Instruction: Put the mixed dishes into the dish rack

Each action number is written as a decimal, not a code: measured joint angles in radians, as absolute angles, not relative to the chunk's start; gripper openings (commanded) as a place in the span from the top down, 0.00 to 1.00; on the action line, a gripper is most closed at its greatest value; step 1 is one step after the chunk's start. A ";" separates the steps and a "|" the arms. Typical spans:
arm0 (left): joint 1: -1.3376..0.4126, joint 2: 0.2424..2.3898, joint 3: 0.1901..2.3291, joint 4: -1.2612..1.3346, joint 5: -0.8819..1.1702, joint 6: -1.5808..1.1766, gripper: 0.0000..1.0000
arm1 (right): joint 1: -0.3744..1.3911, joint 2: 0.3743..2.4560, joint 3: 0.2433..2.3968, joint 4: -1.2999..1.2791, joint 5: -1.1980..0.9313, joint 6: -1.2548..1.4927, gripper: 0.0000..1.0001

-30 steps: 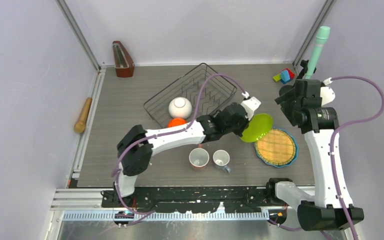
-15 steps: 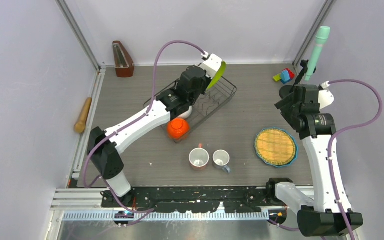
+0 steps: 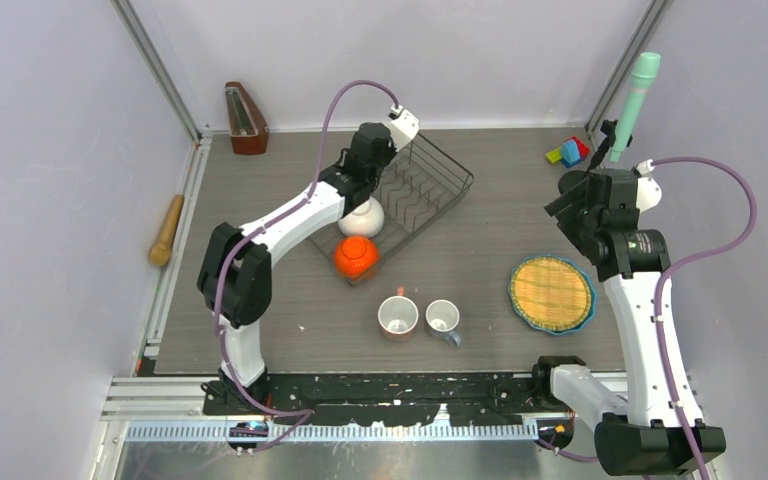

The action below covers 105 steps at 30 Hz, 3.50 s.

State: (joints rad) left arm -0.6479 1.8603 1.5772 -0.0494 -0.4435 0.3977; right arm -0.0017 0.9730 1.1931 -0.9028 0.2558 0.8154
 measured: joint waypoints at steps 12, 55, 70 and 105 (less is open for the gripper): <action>-0.620 1.957 1.619 -0.051 -0.394 0.424 1.00 | -0.002 0.987 1.187 -0.882 0.242 0.815 0.34; -0.528 2.086 1.794 -0.252 -0.299 0.201 0.23 | -0.002 1.202 1.052 -0.988 0.268 0.811 0.05; -0.559 1.645 1.557 -0.257 -0.101 -0.088 0.17 | -0.002 1.518 1.053 -0.920 0.292 0.819 0.05; -0.611 1.558 1.297 -0.143 0.224 -0.414 0.19 | -0.035 1.560 1.210 -0.942 0.234 0.844 1.00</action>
State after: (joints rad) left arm -0.6106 1.5581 1.2968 -0.1432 0.2245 -0.4145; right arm -0.0349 1.5597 1.2098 -0.9424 0.2337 0.8436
